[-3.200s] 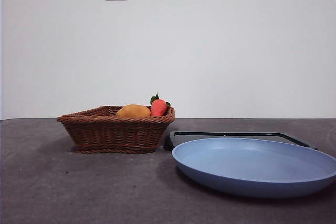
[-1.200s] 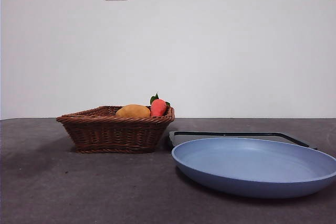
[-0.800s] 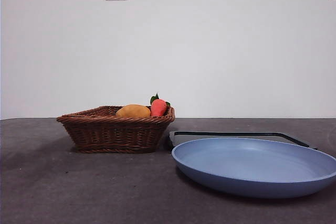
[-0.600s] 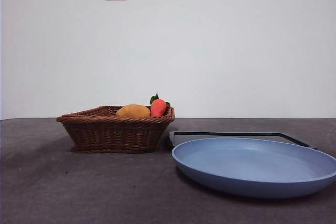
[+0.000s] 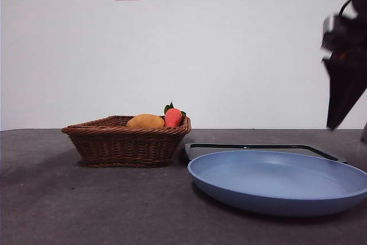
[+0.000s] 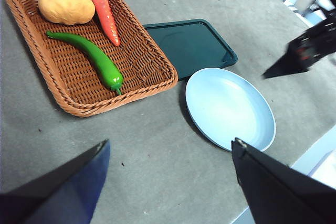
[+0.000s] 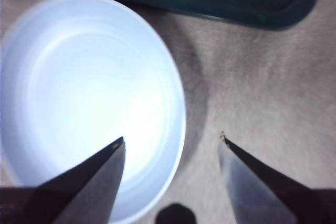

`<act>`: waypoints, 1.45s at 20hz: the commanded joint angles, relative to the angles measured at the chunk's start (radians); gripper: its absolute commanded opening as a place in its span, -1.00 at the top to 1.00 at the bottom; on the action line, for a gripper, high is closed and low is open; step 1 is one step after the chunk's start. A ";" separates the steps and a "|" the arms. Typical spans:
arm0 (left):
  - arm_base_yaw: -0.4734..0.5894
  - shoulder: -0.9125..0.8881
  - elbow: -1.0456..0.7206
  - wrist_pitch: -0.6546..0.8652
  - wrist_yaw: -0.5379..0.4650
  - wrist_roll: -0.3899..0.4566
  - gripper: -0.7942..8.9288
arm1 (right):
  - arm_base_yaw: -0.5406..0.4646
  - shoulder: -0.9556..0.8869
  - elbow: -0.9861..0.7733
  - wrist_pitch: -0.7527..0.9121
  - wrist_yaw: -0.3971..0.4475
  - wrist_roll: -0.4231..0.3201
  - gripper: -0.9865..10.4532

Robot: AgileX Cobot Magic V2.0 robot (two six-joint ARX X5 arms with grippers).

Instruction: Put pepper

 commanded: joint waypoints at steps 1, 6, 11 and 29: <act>-0.002 0.003 0.015 0.014 0.006 0.000 0.01 | 0.007 0.072 0.014 0.031 0.002 -0.010 0.29; -0.002 0.003 0.015 0.013 0.006 0.000 0.01 | 0.027 0.171 0.014 0.089 0.000 -0.024 0.34; -0.002 0.003 0.015 0.013 0.006 0.000 0.01 | 0.058 0.210 0.014 0.117 -0.002 -0.027 0.53; -0.193 0.267 0.110 0.140 -0.245 -0.113 0.01 | 0.026 -0.139 0.014 0.006 -0.006 0.085 0.82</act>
